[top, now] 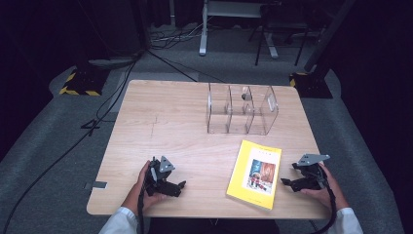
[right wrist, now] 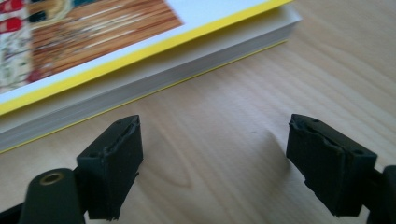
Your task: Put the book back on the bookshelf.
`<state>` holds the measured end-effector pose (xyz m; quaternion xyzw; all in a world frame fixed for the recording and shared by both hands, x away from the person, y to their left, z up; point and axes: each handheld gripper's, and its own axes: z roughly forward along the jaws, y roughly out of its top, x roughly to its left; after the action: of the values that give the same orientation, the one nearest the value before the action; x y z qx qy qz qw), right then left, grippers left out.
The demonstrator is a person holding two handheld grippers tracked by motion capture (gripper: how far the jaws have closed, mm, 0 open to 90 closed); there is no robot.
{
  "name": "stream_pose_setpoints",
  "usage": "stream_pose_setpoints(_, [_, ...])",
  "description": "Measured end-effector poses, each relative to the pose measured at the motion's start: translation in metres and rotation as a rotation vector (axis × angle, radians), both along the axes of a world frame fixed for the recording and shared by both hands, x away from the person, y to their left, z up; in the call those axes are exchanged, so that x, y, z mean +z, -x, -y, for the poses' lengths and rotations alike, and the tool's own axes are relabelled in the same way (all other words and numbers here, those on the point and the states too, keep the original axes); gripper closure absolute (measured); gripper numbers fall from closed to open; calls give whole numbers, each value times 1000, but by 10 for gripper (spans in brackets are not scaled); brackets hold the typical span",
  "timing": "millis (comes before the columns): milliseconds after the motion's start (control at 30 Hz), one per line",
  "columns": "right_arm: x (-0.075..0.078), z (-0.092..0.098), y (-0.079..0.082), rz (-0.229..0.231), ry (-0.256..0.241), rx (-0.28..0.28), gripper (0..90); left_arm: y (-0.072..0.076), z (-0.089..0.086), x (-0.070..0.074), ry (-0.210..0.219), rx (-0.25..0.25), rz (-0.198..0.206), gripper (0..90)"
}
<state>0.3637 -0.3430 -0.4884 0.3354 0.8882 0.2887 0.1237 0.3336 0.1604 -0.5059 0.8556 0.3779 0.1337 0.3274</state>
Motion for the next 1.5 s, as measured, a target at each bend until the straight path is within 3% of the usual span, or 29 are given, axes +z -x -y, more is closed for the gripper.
stream_pose_setpoints(100, [3,-11,5,-55,36,99,170,-1,0,0,-2,-14,-2,2])
stream_pose_setpoints(233, [7,-26,6,-103,103,184,160,-1,1,0,-1,-36,3,2])
stream_pose_setpoints(300, [8,-29,6,-107,113,198,161,0,1,0,0,-38,1,2])
stream_pose_setpoints(367, [10,-38,4,-137,156,212,152,0,2,0,1,-41,-4,3])
stream_pose_setpoints(467, [11,-42,4,-152,168,214,148,1,3,0,-3,-51,1,2])
stream_pose_setpoints(567, [10,-48,5,-164,192,231,97,3,6,0,-4,-54,6,2])
stream_pose_setpoints(733, [9,-48,7,-159,186,237,91,4,10,0,-2,-57,0,2])
stream_pose_setpoints(833, [11,-52,14,-178,230,299,92,4,10,0,-2,-54,0,2])
stream_pose_setpoints(900, [12,-54,15,-191,252,305,91,4,11,0,1,-50,3,2])
stream_pose_setpoints(1000, [11,-58,15,-192,244,276,80,5,12,0,1,-50,0,4])
stream_pose_setpoints(1100, [10,-60,16,-174,222,282,64,6,17,0,-9,-61,11,6])
stream_pose_setpoints(1200, [6,-55,20,-120,136,302,102,9,25,0,-5,-98,4,6])
stream_pose_setpoints(1267, [6,-50,21,-82,78,276,215,11,33,1,-8,-141,4,6])
stream_pose_setpoints(1367, [5,-46,21,-71,22,259,218,12,44,1,-6,-180,-4,12])
stream_pose_setpoints(1433, [4,-47,21,-59,0,245,218,15,53,3,8,-214,3,58])
stream_pose_setpoints(1500, [9,-49,21,-32,-36,238,218,15,62,5,28,-271,0,192])
